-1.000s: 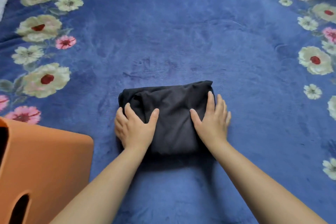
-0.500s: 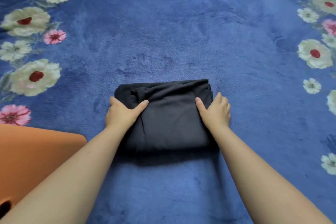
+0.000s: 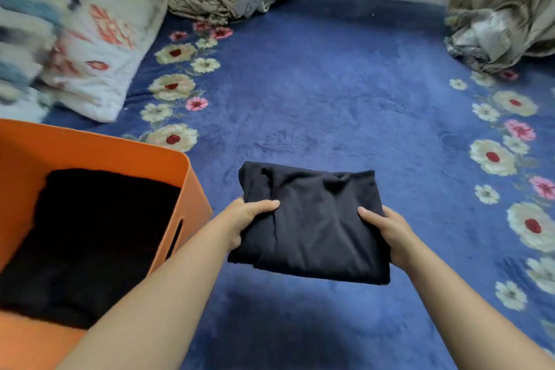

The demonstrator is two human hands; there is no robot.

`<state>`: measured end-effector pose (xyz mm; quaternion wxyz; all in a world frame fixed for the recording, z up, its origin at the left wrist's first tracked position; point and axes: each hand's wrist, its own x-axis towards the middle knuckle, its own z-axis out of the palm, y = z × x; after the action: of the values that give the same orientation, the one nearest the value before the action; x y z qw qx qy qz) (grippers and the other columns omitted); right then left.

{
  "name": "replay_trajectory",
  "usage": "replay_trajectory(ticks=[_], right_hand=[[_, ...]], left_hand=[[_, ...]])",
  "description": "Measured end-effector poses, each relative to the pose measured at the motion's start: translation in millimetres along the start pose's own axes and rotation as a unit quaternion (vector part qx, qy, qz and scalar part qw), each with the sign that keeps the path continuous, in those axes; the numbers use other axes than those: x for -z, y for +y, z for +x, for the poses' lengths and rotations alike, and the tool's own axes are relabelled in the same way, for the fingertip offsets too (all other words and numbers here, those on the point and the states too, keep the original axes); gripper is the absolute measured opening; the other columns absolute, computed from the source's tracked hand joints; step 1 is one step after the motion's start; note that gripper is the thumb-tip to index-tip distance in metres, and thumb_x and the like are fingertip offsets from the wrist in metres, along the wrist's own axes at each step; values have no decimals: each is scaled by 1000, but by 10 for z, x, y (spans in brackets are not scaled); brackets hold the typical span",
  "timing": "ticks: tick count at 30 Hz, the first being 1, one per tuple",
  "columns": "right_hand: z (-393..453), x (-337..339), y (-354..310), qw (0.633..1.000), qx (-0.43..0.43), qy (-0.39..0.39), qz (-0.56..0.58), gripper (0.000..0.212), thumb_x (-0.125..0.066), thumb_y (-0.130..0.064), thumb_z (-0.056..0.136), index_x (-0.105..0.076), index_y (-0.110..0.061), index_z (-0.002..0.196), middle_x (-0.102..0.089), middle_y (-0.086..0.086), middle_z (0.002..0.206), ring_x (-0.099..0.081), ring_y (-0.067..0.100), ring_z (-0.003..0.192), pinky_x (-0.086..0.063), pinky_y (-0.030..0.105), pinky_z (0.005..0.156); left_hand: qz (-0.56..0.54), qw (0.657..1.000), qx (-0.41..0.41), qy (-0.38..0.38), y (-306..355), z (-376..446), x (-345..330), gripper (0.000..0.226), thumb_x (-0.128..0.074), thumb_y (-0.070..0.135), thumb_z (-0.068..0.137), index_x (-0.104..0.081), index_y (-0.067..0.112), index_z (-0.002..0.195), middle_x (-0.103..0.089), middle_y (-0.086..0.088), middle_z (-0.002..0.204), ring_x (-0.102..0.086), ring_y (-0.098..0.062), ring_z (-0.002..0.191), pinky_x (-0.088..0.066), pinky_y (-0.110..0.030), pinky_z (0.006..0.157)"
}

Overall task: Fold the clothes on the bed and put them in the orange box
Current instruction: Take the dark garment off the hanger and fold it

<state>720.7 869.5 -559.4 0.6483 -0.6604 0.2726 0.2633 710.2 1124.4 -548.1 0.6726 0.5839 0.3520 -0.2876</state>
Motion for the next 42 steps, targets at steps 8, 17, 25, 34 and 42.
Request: replay_trajectory(ticks=[8,17,25,34,42], right_hand=[[-1194,-700,-1042,990,128,-51,-19,8,-56,-9,89,-59,-12,96,-66,3,86,-66,13,65,-53,24,55],[-1974,-2160,-1438,964,206,-138,-99,20,-56,4,86,-60,-14,95,-65,3,90,-66,15,72,-55,26,65],[-1732,-3155,-1206,869,247,-35,-427,26,-52,-1,87,-60,-9,111,-61,9,103,-58,29,100,-47,36,86],[-1033,-3758,-1266,579,254,-118,-766,39,-45,-3,85,-60,-16,118,-60,9,114,-54,31,103,-47,36,83],[-518,-4087,-875,597,220,-208,-743,43,-50,-7,91,-50,-17,134,-52,5,133,-48,26,121,-42,34,98]], left_hand=[[1,996,-92,-11,795,-1523,650,27,-66,22,83,-63,7,105,-68,-13,97,-65,-28,85,-52,-34,76],[-74,980,-150,-109,867,-2151,2430,46,-92,37,33,-78,14,70,-74,-5,87,-71,-16,74,-58,-27,61],[12,983,-3,-185,353,-1873,3233,65,-95,22,26,-75,17,88,-73,-5,96,-70,-20,85,-48,-38,78],[477,833,175,-218,-79,-1281,2766,53,-54,43,90,-49,12,132,-52,-4,131,-49,-22,117,-36,-33,99],[614,783,65,-72,208,-624,3244,49,-63,40,85,-54,8,121,-58,-6,123,-57,-19,110,-43,-23,79]])
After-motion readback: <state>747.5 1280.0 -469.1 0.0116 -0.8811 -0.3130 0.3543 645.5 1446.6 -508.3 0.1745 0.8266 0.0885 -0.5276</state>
